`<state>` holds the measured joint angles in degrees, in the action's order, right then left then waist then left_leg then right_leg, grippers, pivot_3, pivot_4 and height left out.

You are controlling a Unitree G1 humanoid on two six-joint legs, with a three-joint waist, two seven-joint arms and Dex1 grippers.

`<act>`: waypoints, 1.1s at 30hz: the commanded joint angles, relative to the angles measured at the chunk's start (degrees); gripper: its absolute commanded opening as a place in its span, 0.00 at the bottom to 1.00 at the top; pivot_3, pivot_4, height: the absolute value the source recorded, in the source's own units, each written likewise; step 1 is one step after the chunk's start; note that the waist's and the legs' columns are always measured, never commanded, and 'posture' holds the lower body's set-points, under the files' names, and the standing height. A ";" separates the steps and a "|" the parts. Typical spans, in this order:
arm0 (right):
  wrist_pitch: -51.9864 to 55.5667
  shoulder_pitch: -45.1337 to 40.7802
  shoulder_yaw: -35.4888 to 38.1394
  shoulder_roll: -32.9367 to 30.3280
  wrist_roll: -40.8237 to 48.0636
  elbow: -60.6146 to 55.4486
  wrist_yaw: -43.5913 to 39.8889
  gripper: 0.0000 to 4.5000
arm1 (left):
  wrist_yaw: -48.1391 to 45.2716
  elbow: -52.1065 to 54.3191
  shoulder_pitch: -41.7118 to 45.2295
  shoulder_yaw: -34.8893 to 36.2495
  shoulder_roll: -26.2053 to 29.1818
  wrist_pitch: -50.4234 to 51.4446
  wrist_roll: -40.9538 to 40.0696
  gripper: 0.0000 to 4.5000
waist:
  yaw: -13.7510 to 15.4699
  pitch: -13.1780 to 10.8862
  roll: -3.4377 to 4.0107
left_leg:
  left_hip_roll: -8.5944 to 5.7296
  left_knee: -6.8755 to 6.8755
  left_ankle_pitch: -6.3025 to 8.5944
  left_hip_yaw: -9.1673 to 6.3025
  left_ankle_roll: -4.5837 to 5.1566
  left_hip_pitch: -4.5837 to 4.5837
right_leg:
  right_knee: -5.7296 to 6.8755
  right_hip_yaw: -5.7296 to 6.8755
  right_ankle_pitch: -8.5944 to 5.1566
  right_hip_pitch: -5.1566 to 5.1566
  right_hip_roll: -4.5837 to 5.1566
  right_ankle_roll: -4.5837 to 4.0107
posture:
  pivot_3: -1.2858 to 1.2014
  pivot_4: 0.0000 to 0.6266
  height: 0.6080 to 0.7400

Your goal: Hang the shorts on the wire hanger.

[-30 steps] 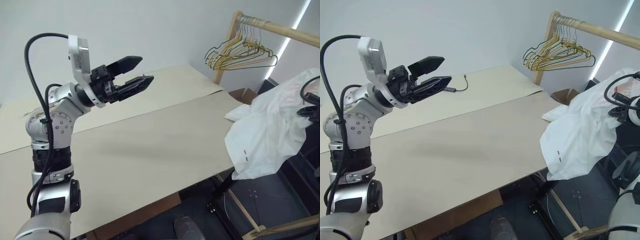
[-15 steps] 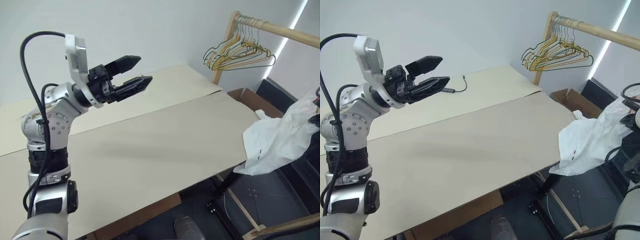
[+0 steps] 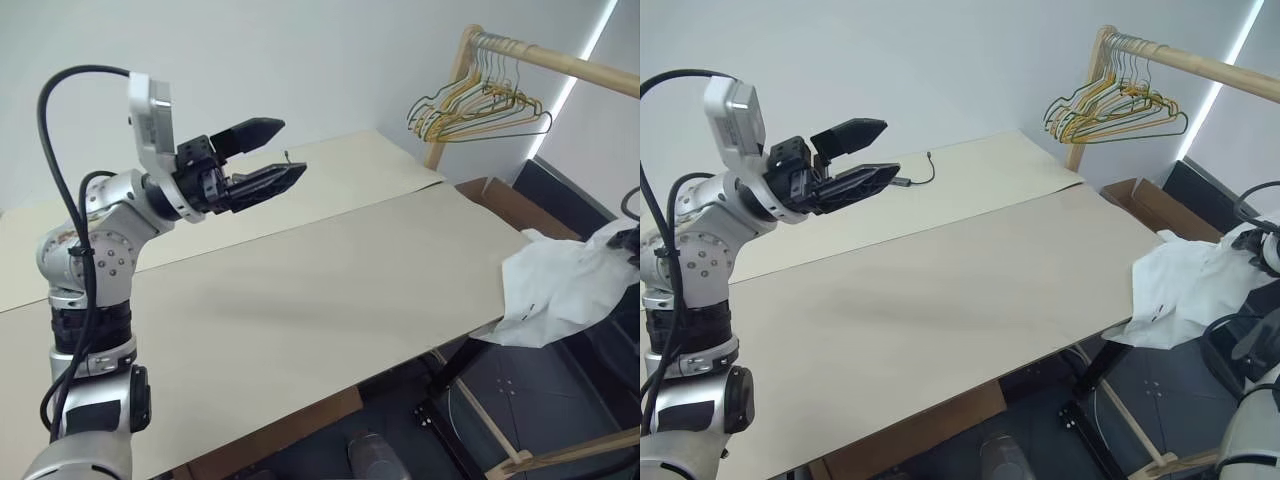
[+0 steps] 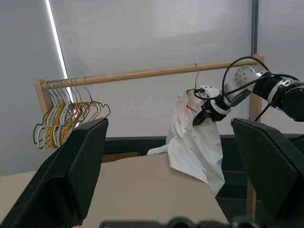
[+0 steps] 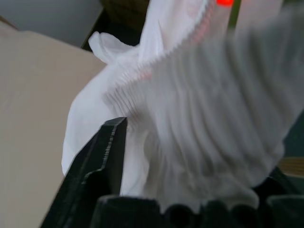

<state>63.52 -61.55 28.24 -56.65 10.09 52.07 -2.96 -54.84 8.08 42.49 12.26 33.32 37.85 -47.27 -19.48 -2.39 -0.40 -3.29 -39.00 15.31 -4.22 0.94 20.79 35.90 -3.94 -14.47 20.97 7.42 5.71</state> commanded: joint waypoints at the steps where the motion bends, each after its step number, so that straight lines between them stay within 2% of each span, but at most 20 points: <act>1: -4.17 1.60 -0.69 0.79 -0.68 -7.46 1.63 0.99 | 0.50 0.53 0.40 -0.07 0.56 0.14 -0.19 1.00 | 0.03 0.00 0.00 | 0.00 -0.01 0.00 0.00 0.00 0.00 | 0.00 -0.01 0.00 0.00 0.00 0.01 | 0.41 0.04 1.00; 10: -17.26 10.65 2.02 7.01 -4.15 -27.94 13.55 0.99 | 0.38 -0.12 0.46 -0.60 0.81 0.06 -0.08 1.00 | 0.27 0.04 0.14 | 0.00 -0.02 0.00 0.00 0.00 -0.01 | 0.07 -0.07 0.02 0.03 0.01 0.02 | 0.41 0.03 1.00; 16: -43.49 19.27 1.93 11.40 -9.15 -44.32 18.22 0.99 | 0.82 -0.21 0.35 -0.80 0.53 -0.65 0.40 1.00 | 0.46 0.08 0.17 | 0.01 -0.02 0.00 0.00 0.00 -0.08 | 0.11 -0.11 0.02 0.03 0.01 0.02 | 0.41 0.00 1.00; 19: -48.64 20.58 1.40 12.38 -9.25 -50.42 16.95 0.99 | 1.46 0.08 -0.27 -0.47 0.41 -1.59 1.06 1.00 | 0.57 0.10 0.21 | 0.00 -0.02 0.00 0.00 0.00 -0.12 | 0.14 -0.14 0.02 0.03 0.01 0.03 | 0.41 0.00 1.00; 25: -52.62 21.91 -3.20 14.43 -5.77 -57.02 7.23 0.99 | 2.83 1.78 -3.48 -0.32 -0.66 -6.82 4.45 1.00 | 0.70 0.18 0.15 | 0.02 -0.01 0.00 0.00 0.00 -0.35 | 0.10 -0.14 0.03 -0.18 -0.01 0.01 | 0.42 0.00 1.00; 29: -48.90 23.88 -7.05 15.79 6.60 -62.19 -9.45 0.99 | 2.34 2.80 -5.22 0.16 1.28 -5.95 4.50 1.00 | 1.34 0.17 0.13 | 0.06 0.01 0.02 -0.01 0.03 -0.61 | -0.02 -0.08 0.00 -0.55 -0.03 0.07 | 0.43 0.00 1.00; 33: -43.89 25.94 -12.95 15.01 14.74 -63.95 -24.20 0.99 | -1.74 3.96 -8.91 0.35 5.74 -4.85 3.83 1.00 | 1.86 0.16 0.12 | 0.09 0.03 0.05 -0.04 0.07 -0.60 | -0.06 -0.05 0.01 -0.54 -0.04 0.05 | 0.44 0.00 1.00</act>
<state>16.93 -35.35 17.14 -40.29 21.00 -9.70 -21.05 -54.63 10.56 34.34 11.15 37.22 32.75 -42.81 -17.63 -2.22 -0.27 -3.19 -38.96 15.37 -4.28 1.02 20.19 35.84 -3.97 -14.46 20.44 7.36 5.76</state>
